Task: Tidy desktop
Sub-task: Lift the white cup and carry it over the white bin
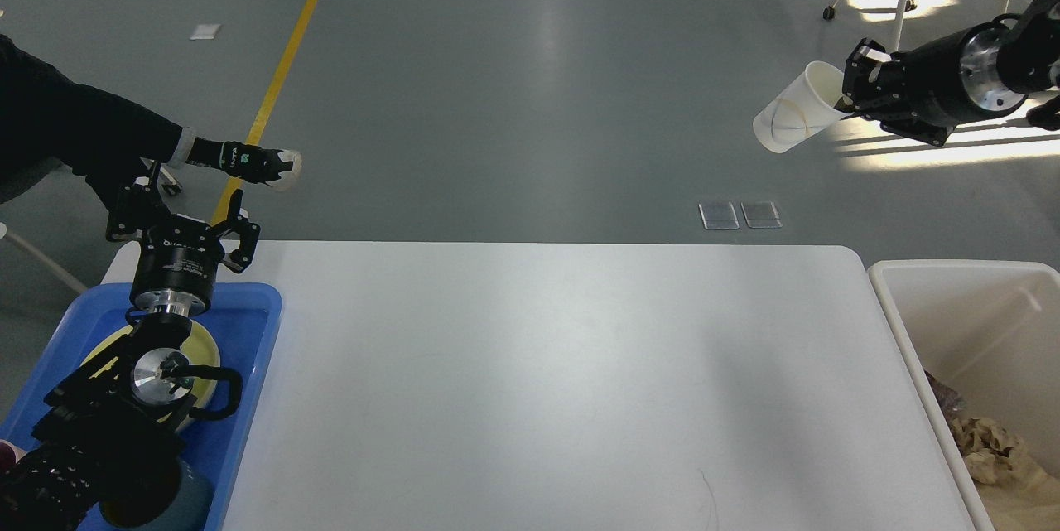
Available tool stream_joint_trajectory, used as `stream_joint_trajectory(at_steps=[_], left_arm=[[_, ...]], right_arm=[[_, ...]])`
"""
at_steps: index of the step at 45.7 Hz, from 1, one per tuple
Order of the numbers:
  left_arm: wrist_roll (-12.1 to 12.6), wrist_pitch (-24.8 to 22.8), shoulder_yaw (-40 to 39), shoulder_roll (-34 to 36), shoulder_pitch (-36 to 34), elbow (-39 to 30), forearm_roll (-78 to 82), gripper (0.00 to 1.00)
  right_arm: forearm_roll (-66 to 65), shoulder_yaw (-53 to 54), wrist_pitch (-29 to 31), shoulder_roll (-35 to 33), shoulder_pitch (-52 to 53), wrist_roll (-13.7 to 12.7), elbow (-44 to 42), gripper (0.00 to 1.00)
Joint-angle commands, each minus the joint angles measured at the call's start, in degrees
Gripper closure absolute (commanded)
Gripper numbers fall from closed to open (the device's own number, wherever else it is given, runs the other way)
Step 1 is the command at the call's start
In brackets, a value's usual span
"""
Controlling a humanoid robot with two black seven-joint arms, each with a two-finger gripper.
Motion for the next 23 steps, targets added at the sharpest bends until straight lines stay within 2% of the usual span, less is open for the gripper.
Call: stream_joint_trajectory(at_steps=[1, 11, 23], left_arm=[[0.0, 0.0, 0.0, 0.0, 0.0, 0.0, 0.0, 0.03], [0.0, 0.0, 0.0, 0.0, 0.0, 0.0, 0.1, 0.03], [0.0, 0.0, 0.0, 0.0, 0.0, 0.0, 0.0, 0.03]], right_arm=[[-0.1, -0.8, -1.2, -0.5, -2.0, -0.1, -2.8, 1.00], [0.0, 0.5, -8.3, -2.7, -20.6, -0.1, -17.4, 1.00], [0.0, 4.8, -9.7, -2.9, -39.8, -0.1, -32.0, 1.00]])
